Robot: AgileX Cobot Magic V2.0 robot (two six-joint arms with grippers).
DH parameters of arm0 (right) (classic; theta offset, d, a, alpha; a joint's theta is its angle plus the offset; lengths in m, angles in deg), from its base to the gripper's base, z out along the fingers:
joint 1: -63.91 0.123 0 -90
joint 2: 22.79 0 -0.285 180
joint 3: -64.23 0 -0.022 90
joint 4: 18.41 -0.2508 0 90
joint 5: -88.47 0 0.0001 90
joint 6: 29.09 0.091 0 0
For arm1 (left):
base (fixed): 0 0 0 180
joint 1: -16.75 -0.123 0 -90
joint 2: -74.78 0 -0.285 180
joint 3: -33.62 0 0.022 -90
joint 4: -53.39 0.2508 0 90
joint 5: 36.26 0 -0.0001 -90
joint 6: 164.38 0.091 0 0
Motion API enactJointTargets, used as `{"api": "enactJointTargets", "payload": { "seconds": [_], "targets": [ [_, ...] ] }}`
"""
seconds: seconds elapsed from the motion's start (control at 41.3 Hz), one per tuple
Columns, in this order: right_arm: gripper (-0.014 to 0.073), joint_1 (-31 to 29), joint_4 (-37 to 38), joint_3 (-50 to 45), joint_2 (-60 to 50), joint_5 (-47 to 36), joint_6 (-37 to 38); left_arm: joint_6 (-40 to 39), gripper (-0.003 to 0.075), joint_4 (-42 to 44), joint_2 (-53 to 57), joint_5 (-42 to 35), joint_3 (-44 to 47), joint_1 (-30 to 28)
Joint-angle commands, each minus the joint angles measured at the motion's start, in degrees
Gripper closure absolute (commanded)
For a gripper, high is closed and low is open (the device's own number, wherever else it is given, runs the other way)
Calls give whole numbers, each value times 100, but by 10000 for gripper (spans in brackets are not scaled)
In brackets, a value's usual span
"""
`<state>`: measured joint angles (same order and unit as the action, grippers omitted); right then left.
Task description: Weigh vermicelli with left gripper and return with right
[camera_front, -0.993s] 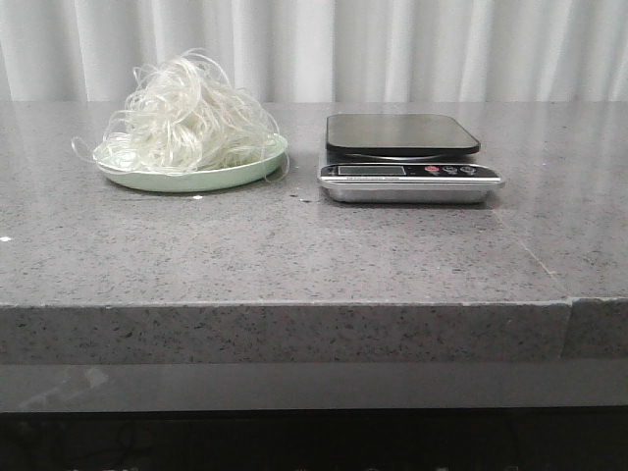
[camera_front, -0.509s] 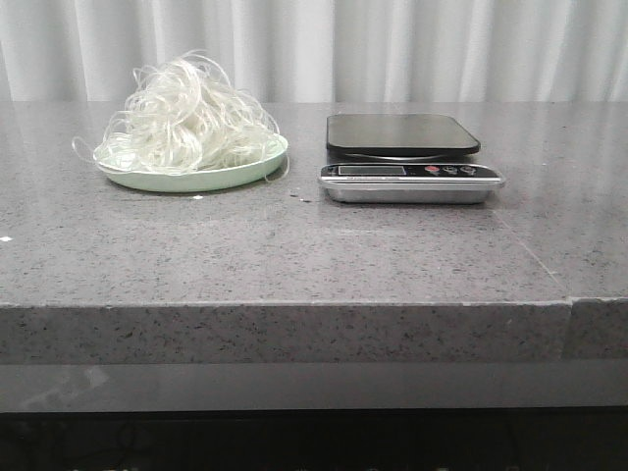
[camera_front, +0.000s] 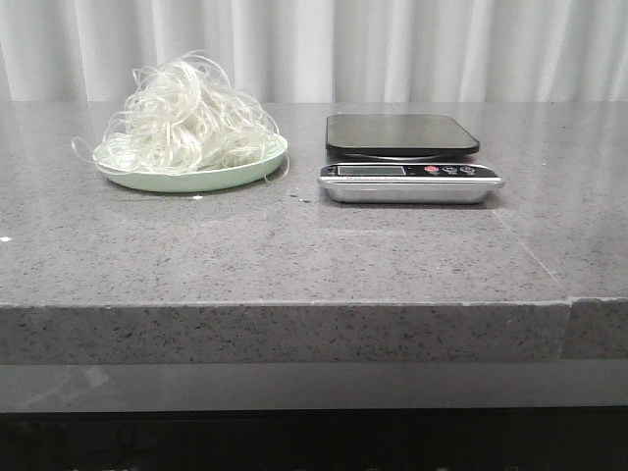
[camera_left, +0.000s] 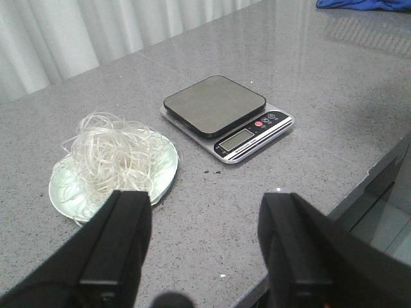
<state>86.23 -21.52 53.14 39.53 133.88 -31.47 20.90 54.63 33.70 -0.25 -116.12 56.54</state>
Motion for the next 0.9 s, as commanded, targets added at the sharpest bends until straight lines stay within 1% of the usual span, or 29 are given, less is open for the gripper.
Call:
{"api": "enactJointTargets", "payload": {
  "seconds": [0.0,0.145,0.266,0.388,0.533,0.606,0.678,0.751,0.872],
  "targets": [
    [110,-43,19,-334,-687,-340,-58,-72,281,-60,-15,-419,-146,16],
    [110,-43,24,-873,-1567,103,-63,-72,281,-223,-15,-419,-146,16],
    [110,-43,34,-1148,-2065,504,-63,-72,281,-223,-15,-419,-146,16],
    [110,-43,39,-1305,-2373,649,-63,-72,281,-223,-15,-419,-146,16],
    [120,-43,51,-1311,-2440,719,-63,-72,282,-223,-15,-419,-146,16],
    [169,-43,118,-1311,-2434,733,-63,-72,293,-223,-15,-419,-146,16],
    [256,-43,182,-1311,-2434,733,-63,-72,335,-223,-15,-419,-146,16],
    [339,-43,180,-1311,-2434,733,-63,-72,395,-223,-15,-419,-146,16],
    [434,-43,180,-1311,-2434,733,-63,-72,500,-223,-15,-419,-146,16]
  ]
}}
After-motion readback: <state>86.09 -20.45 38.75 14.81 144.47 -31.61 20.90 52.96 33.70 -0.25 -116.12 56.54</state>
